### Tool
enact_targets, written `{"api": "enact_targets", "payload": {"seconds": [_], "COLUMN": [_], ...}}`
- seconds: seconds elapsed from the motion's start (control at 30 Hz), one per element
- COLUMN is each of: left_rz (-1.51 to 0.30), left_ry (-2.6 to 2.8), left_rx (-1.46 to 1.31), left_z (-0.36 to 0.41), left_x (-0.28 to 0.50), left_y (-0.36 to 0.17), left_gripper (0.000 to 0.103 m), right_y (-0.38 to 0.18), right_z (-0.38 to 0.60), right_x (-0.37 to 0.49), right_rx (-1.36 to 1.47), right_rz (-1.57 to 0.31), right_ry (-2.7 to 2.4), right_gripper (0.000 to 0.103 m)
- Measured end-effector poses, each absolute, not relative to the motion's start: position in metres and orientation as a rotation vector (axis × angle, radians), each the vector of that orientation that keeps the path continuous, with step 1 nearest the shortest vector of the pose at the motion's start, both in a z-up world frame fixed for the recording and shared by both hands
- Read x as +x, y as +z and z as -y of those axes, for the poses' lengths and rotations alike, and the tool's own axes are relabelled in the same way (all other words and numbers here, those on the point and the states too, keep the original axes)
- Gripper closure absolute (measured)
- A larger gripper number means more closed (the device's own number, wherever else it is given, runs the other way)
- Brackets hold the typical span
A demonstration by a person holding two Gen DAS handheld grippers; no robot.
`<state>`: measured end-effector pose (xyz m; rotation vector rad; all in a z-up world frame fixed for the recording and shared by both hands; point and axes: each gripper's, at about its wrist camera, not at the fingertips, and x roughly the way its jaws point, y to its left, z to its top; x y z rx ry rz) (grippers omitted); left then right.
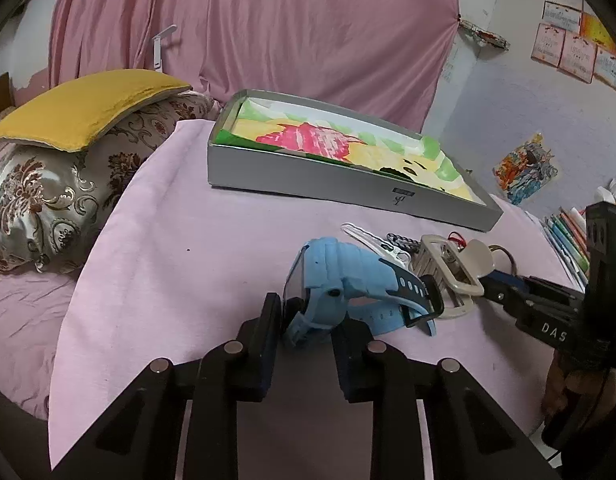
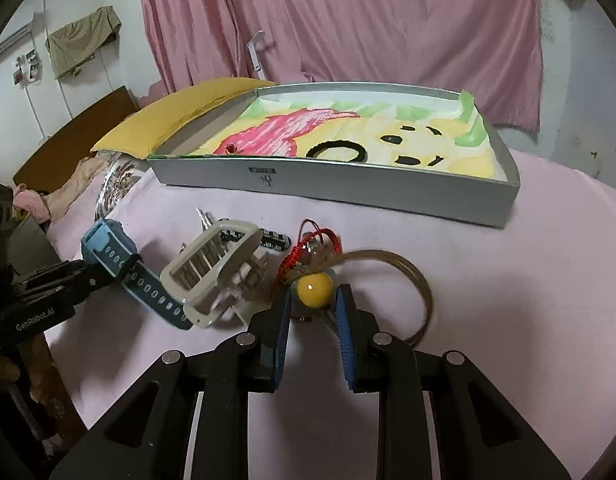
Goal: Organize jewelry
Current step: 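Grasp the blue watch with the left tool while the right tool grasps the keychain, then carry the watch and keychain into the tray and open both tools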
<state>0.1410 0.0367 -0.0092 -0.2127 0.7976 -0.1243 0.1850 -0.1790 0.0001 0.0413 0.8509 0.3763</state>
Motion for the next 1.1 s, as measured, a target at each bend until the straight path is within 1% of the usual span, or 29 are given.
{"api": "enact_targets", "payload": {"seconds": [0.2,0.43,0.6,0.77,0.9,1.1], "left_rz": [-0.798,-0.762,-0.701,-0.596,-0.497,-0.383], "left_ry": [-0.121,-0.149,-0.176,-0.191,-0.18,-0.161], "left_rx": [-0.218,-0.232,-0.245,-0.263,-0.283,-0.272], "left_z": [-0.037,-0.036,-0.036,-0.034,-0.033,-0.029], "left_x": [0.141,0.133,0.125,0.118,0.123,0.141], "left_y": [-0.01,-0.007,0.002,0.021,0.04,0.064], "left_gripper": [0.084,0.086,0.086,0.086,0.086,0.086], "right_y": [0.0,0.007,0.022,0.043,0.066,0.092], "right_z": [0.18,0.19,0.195,0.193,0.188,0.18], "right_x": [0.186,0.167,0.147,0.135,0.13,0.139], "right_rx": [0.045,0.081,0.081,0.063,0.04,0.001], "right_rz": [-0.849,-0.776,-0.666,-0.537,-0.396,-0.267], "right_ry": [0.392,0.372,0.337,0.325,0.312,0.3], "right_gripper": [0.084,0.085,0.085,0.085,0.085,0.085]}}
